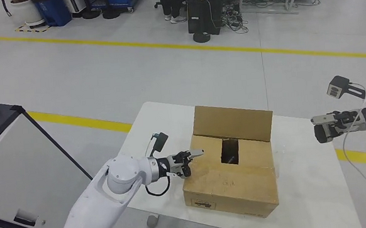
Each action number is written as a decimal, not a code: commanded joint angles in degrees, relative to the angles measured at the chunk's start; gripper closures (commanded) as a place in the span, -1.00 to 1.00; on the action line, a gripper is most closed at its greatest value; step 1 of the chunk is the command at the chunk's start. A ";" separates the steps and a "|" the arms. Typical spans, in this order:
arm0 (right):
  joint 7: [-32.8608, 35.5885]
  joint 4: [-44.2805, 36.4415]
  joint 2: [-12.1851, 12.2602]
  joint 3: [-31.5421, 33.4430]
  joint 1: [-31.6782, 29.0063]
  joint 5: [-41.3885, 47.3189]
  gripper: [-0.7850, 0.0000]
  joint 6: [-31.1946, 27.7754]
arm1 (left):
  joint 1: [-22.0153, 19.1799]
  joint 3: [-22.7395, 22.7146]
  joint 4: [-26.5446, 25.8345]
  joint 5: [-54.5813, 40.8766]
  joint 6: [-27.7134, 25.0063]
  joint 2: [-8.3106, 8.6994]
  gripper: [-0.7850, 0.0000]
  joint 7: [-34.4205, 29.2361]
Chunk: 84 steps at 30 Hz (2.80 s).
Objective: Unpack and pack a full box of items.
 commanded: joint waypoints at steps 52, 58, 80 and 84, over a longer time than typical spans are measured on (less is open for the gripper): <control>-13.51 34.88 -22.47 -2.30 5.15 2.72 -1.00 18.65 | 0.00 0.00 0.01 -0.02 -0.03 0.00 -1.00 0.01; -13.51 34.88 -22.47 -2.30 5.15 2.72 -1.00 18.65 | 0.00 0.00 0.01 -0.02 -0.03 0.00 -1.00 0.01; -9.77 32.72 -22.74 1.57 -2.74 -4.34 -1.00 -6.40 | 0.00 0.00 0.01 -0.02 -0.03 0.00 -1.00 0.01; -11.93 33.66 -23.44 1.82 -3.00 -8.79 -1.00 -14.91 | 0.00 0.00 0.01 -0.02 -0.03 0.00 -1.00 0.01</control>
